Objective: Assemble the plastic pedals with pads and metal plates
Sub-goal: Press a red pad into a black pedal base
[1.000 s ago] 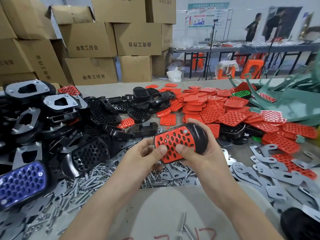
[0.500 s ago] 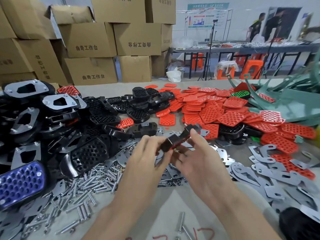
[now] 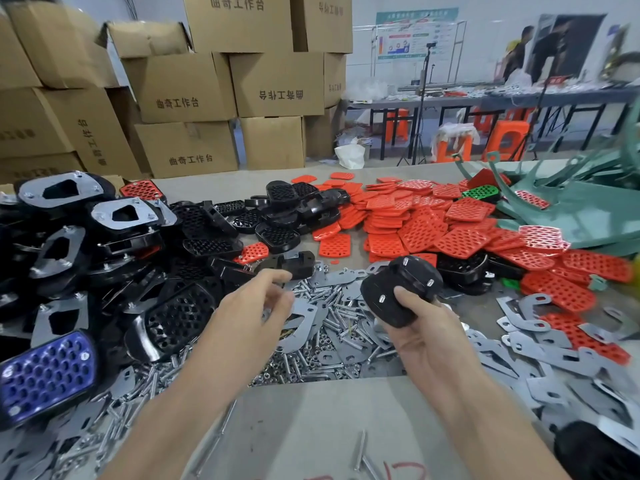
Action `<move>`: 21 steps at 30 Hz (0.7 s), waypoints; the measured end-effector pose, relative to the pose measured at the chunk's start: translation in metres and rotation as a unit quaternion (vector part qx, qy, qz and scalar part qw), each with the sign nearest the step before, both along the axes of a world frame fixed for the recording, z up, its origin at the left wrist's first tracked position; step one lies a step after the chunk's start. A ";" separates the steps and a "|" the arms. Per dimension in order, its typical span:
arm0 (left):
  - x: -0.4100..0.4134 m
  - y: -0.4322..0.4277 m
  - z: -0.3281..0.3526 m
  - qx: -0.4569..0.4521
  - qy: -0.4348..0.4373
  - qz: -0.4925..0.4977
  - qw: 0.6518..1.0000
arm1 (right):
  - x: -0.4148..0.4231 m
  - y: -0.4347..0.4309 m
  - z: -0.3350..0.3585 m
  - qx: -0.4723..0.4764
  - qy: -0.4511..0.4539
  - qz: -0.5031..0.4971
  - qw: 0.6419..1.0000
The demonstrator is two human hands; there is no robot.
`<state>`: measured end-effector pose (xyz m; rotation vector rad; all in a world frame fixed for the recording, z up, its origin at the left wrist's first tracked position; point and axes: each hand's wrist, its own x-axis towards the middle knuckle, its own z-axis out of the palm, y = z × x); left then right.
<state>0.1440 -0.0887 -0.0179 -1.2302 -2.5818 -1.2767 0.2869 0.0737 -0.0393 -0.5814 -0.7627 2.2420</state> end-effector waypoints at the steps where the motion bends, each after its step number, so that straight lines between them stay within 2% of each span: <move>1: -0.002 -0.002 0.001 -0.033 0.003 0.000 0.999 | 0.001 0.001 0.000 -0.001 0.017 -0.005 1.000; 5: 0.004 -0.004 0.002 -0.145 0.055 -0.068 0.986 | 0.001 0.002 0.000 0.006 0.049 -0.012 0.999; 9: 0.013 0.007 -0.001 -0.264 0.153 -0.129 0.943 | 0.001 0.001 0.001 0.032 0.052 -0.017 0.998; 13: 0.015 0.025 0.004 -0.303 0.209 -0.128 0.921 | 0.002 0.001 0.002 0.055 0.042 -0.017 0.997; 21: 0.008 0.014 0.017 -0.323 0.135 -0.154 0.924 | 0.001 -0.001 0.003 0.086 0.024 -0.017 0.996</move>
